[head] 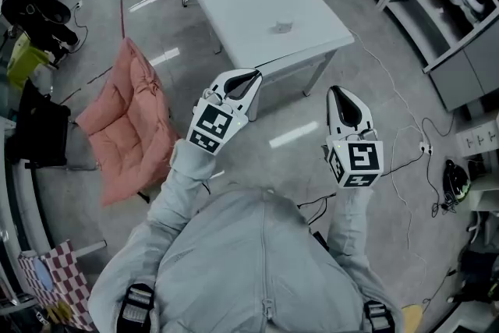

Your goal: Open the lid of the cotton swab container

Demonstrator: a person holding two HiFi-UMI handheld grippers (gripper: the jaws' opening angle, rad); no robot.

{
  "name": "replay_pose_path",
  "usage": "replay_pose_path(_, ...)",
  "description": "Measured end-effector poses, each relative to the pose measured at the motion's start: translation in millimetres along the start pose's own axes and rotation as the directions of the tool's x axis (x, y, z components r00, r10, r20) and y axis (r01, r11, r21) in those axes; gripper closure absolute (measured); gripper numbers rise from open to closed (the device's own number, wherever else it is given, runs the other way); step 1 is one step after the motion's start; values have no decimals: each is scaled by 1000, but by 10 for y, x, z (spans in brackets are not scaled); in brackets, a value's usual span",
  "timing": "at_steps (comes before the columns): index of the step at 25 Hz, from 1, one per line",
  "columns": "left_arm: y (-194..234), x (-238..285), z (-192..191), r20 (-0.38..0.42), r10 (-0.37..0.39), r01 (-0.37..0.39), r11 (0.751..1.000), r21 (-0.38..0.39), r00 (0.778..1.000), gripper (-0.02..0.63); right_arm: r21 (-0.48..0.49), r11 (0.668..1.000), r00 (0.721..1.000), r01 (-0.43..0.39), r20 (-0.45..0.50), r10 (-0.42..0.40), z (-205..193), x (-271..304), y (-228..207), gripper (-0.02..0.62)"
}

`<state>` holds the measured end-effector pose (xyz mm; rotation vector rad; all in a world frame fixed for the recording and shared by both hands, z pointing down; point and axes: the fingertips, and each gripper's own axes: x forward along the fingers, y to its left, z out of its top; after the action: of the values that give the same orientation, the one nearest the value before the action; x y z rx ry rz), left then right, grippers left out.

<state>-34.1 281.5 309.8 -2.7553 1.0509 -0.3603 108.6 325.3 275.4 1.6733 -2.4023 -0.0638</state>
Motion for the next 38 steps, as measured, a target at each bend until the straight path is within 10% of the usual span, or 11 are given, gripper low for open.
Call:
replay_pose_path(24,-336,597,-230,-80,62,-69,993,-91,995,580,72,989,990,-128,-43,131,-588,73,-662,561)
replay_pose_path(38,849,1634,-554,-73,70,-76,994,-83,995,580,48,994,994,-94,-54,97,-554,1455,-1171,561)
